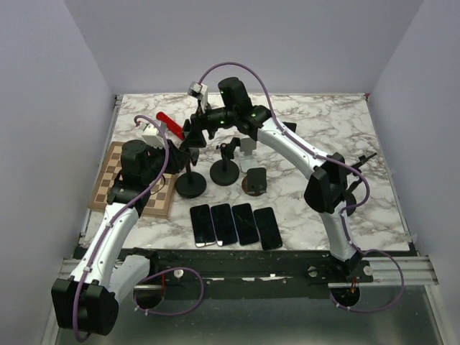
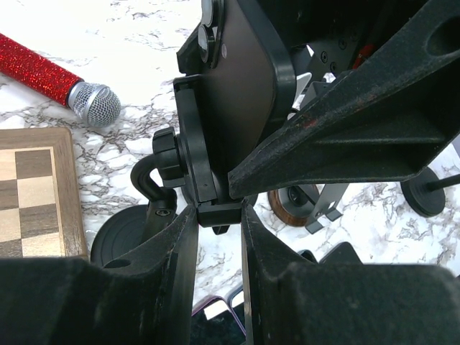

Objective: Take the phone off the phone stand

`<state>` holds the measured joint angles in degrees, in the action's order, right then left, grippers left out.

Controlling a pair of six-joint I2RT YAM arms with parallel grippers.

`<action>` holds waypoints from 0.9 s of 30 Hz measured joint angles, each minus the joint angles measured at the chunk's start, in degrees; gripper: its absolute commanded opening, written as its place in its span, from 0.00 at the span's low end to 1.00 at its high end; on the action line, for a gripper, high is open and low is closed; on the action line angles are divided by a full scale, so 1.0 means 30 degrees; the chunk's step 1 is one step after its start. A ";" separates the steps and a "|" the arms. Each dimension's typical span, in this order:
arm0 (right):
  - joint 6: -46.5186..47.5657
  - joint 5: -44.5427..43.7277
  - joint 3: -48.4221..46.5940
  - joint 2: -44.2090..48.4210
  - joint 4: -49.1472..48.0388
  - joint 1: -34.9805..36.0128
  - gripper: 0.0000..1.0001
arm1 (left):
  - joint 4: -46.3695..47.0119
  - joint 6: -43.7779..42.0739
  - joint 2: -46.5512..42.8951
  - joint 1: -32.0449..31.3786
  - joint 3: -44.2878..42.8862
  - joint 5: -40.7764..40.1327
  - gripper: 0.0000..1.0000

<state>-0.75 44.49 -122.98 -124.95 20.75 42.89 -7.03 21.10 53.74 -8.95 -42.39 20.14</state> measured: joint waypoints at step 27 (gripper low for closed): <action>-0.4102 0.0321 0.4845 0.3184 -0.0291 0.0423 0.01 | -0.0401 -0.0131 0.0211 0.0087 0.0248 -0.0546 0.00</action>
<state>-13.06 45.45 -108.44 -115.39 19.88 44.16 -8.23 20.71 54.37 -8.69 -41.65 18.50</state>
